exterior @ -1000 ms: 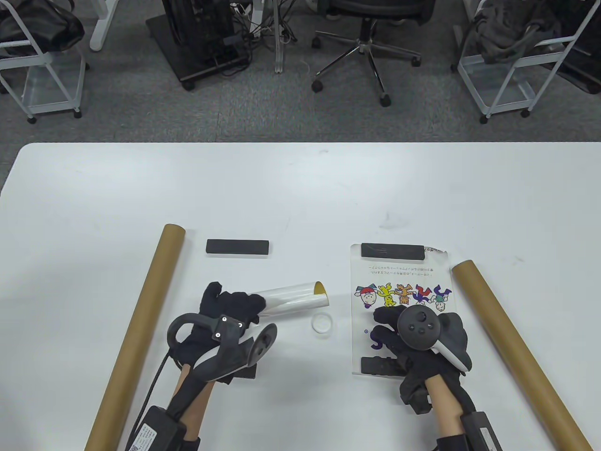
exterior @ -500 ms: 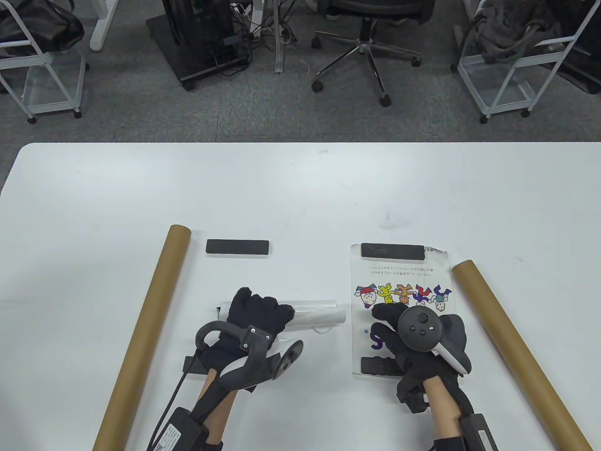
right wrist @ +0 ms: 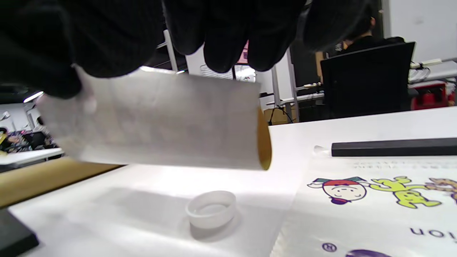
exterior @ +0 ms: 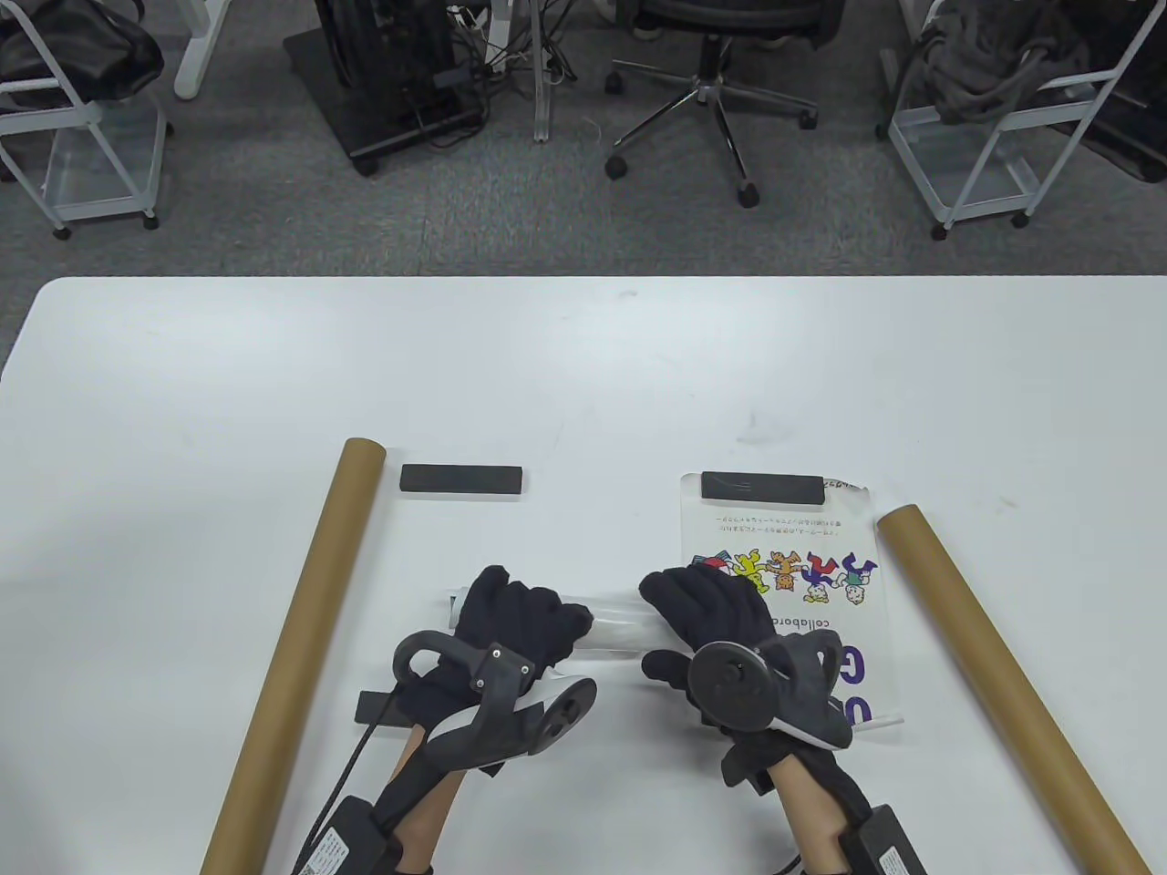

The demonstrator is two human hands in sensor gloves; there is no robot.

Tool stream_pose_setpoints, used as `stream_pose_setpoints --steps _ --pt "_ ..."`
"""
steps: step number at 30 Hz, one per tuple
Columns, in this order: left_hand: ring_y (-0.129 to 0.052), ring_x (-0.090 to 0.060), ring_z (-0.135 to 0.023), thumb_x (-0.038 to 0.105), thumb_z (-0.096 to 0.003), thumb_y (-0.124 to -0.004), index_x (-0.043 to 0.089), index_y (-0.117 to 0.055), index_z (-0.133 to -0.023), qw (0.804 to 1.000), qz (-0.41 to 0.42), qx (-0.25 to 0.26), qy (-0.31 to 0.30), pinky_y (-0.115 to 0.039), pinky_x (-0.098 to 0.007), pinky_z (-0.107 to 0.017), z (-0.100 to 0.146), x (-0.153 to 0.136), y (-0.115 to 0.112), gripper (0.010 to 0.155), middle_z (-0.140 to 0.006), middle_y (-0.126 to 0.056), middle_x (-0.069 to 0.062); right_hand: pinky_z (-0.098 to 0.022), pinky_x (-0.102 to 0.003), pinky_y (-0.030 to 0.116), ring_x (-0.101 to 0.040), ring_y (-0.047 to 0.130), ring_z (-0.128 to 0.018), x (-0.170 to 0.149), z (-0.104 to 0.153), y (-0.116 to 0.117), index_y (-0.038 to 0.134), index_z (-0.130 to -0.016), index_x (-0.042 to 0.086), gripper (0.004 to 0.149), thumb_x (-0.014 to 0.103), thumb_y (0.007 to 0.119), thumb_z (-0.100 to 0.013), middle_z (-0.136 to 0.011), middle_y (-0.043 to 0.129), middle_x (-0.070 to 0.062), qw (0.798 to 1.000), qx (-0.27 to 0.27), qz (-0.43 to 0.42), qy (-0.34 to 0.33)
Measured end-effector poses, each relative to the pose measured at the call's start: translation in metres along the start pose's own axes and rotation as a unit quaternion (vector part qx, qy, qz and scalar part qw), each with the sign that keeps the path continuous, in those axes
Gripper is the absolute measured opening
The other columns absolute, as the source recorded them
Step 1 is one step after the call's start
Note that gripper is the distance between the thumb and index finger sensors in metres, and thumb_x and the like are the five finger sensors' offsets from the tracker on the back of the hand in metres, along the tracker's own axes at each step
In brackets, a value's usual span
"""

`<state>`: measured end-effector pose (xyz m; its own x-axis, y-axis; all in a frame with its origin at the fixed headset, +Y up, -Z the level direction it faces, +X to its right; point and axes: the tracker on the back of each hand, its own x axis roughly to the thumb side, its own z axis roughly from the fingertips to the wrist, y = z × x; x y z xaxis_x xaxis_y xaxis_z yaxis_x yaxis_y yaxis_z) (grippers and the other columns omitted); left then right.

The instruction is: Roll up posters and store in mailing tubes

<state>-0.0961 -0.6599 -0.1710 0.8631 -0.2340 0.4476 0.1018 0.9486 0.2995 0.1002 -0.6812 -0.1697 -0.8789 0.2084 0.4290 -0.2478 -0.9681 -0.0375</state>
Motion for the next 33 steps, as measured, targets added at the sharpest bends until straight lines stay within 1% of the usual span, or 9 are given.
stream_pose_setpoints --steps 5,9,15,20,23,26,29,32,33 --pt "-0.104 -0.008 -0.07 0.042 -0.0436 -0.078 0.048 -0.081 -0.083 0.999 0.03 0.0 -0.01 -0.076 -0.049 -0.077 0.001 0.005 0.003 0.04 -0.079 -0.098 0.018 -0.072 -0.063 0.058 -0.044 0.07 -0.1 0.01 0.008 0.002 0.056 -0.105 0.017 0.072 0.043 0.079 -0.042 -0.109 0.069 -0.013 0.999 0.002 0.033 -0.018" --pt "-0.104 -0.008 -0.07 0.043 -0.0436 -0.078 0.048 -0.081 -0.083 1.0 0.022 0.006 -0.021 -0.076 -0.049 -0.078 0.003 0.013 0.006 0.04 -0.079 -0.098 0.018 -0.07 -0.064 0.061 -0.04 0.08 -0.089 0.012 0.011 0.003 0.063 -0.101 0.018 0.063 0.039 0.079 -0.044 -0.1 0.078 -0.011 0.998 -0.026 0.046 -0.016" --pt "-0.103 -0.009 -0.067 0.044 -0.0453 -0.075 0.044 -0.079 -0.085 0.999 0.021 0.007 -0.023 -0.076 -0.049 -0.077 0.002 0.017 0.004 0.04 -0.078 -0.097 0.016 -0.066 -0.064 0.069 -0.032 0.09 -0.071 0.014 0.013 0.005 0.071 -0.092 0.021 0.05 0.037 0.079 -0.046 -0.085 0.087 -0.005 0.997 -0.02 0.071 -0.015" --pt "-0.101 -0.011 -0.06 0.043 -0.0493 -0.068 0.04 -0.075 -0.089 0.999 0.038 0.014 -0.022 -0.076 -0.048 -0.076 0.002 0.018 0.005 0.04 -0.076 -0.096 0.013 -0.064 -0.064 0.073 -0.035 0.094 -0.073 0.013 0.014 0.004 0.066 -0.096 0.018 0.051 0.038 0.074 -0.049 -0.089 0.086 -0.01 0.999 -0.002 0.047 -0.015" --pt "-0.1 -0.011 -0.058 0.042 -0.0502 -0.066 0.04 -0.074 -0.089 0.999 0.038 0.017 -0.024 -0.077 -0.048 -0.076 0.002 0.019 0.005 0.04 -0.075 -0.096 0.013 -0.065 -0.064 0.072 -0.035 0.093 -0.074 0.013 0.013 0.006 0.061 -0.099 0.017 0.058 0.039 0.075 -0.048 -0.091 0.085 -0.01 0.999 0.008 0.038 -0.017" --pt "-0.098 -0.011 -0.056 0.042 -0.0518 -0.063 0.038 -0.073 -0.092 0.999 0.043 0.014 -0.025 -0.076 -0.049 -0.075 0.002 0.02 0.005 0.041 -0.074 -0.095 0.012 -0.065 -0.064 0.07 -0.031 0.092 -0.064 0.014 0.013 0.007 0.061 -0.099 0.019 0.053 0.035 0.072 -0.049 -0.081 0.087 -0.005 0.998 0.005 0.053 -0.014" --pt "-0.096 -0.013 -0.054 0.043 -0.0531 -0.057 0.035 -0.069 -0.098 0.999 0.023 -0.003 -0.03 -0.075 -0.05 -0.075 0.002 0.021 0.005 0.047 -0.073 -0.093 0.012 -0.066 -0.065 0.068 -0.031 0.089 -0.062 0.014 0.013 0.007 0.061 -0.099 0.021 0.05 0.034 0.068 -0.051 -0.08 0.085 -0.005 0.998 0.005 0.057 -0.009" --pt "-0.094 -0.014 -0.058 0.049 -0.0517 -0.052 0.035 -0.066 -0.101 0.999 -0.002 -0.017 -0.043 -0.074 -0.052 -0.076 0.003 0.024 0.005 0.054 -0.076 -0.09 0.011 -0.066 -0.066 0.067 -0.031 0.088 -0.063 0.013 0.013 0.007 0.062 -0.098 0.021 0.048 0.034 0.067 -0.052 -0.082 0.083 -0.007 0.998 0.007 0.06 -0.005" --pt "-0.094 -0.015 -0.059 0.053 -0.0494 -0.055 0.034 -0.066 -0.102 0.999 -0.002 -0.02 -0.044 -0.073 -0.052 -0.076 0.003 0.024 0.005 0.057 -0.077 -0.09 0.011 -0.066 -0.066 0.067 -0.031 0.088 -0.063 0.013 0.014 0.007 0.063 -0.098 0.021 0.047 0.034 0.066 -0.052 -0.082 0.083 -0.007 0.998 0.008 0.06 -0.005"
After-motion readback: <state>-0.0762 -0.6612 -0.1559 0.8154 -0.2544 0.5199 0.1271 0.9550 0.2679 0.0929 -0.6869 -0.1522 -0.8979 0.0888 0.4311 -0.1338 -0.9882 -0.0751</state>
